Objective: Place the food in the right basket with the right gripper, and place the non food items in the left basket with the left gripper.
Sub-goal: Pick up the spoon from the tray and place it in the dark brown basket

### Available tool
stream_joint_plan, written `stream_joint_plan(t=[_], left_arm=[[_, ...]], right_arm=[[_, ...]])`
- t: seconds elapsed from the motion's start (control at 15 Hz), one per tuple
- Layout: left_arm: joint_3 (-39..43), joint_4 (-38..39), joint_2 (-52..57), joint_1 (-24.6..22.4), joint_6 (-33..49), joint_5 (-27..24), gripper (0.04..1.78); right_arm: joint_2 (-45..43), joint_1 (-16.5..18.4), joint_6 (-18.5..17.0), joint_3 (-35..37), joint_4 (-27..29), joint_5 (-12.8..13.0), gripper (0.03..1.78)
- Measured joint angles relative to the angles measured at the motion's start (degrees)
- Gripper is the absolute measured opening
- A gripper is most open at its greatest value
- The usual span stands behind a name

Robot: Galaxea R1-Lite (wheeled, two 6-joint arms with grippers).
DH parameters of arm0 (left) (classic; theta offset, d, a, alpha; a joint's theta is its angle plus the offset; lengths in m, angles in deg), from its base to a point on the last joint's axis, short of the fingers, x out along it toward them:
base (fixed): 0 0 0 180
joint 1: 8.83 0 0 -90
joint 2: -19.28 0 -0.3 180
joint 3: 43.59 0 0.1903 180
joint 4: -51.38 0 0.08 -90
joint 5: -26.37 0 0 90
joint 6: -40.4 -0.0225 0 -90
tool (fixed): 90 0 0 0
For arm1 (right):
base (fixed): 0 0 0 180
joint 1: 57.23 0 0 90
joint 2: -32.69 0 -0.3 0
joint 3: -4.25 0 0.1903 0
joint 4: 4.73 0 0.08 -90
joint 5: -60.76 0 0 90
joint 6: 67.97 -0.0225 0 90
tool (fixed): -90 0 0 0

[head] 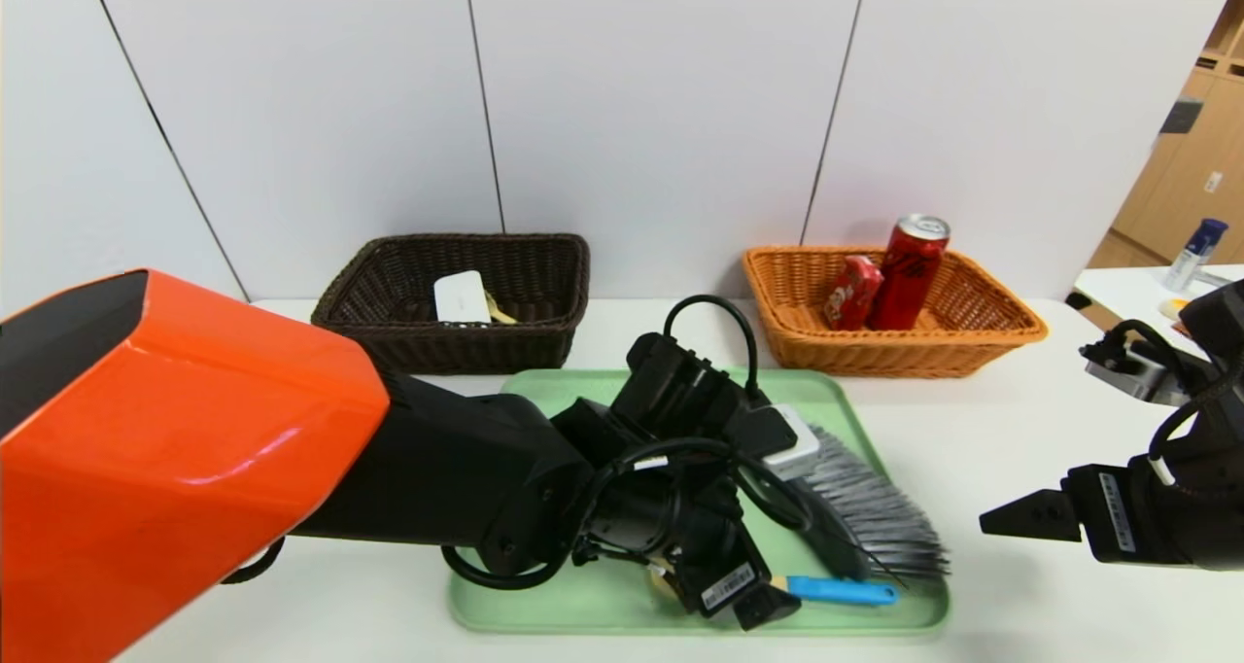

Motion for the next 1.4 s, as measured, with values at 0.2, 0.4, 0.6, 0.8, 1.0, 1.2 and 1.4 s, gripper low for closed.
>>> stream_joint_plan(t=[0.2,0.4,0.6,0.8,1.0,1.2,1.4], left_arm=[[0.28,-0.02,0.3,-0.18,-0.05,-0.05,1.69],[0.35,0.02,0.72,0.48,-0.02,-0.44,1.69],[0.79,0.02,1.4,1.55,0.0,-1.62,1.69],[0.99,0.17,1.55,1.82,0.0,-1.68,1.69],[0.5,1.38,1.29,1.74,0.01,-1.73,1.69],[0.91,1.44,0.91,1.55,0.01,-1.66,1.69],[1.68,1.9,0.68,1.29,-0.02,-1.62,1.69]], right_arm=[[-0.06,-0.16,0.12,0.28,-0.06,-0.06,1.71],[0.0,-0.16,0.22,0.23,-0.09,-0.02,1.71],[0.2,-0.16,0.22,0.17,-0.2,-0.02,1.71],[0.24,-0.16,0.2,0.15,-0.2,-0.02,1.71],[0.28,-0.16,0.22,0.2,-0.2,-0.04,1.71],[0.33,-0.44,0.23,0.22,-0.2,-0.04,1.71],[0.33,-0.5,0.26,0.26,-0.2,0.02,1.71]])
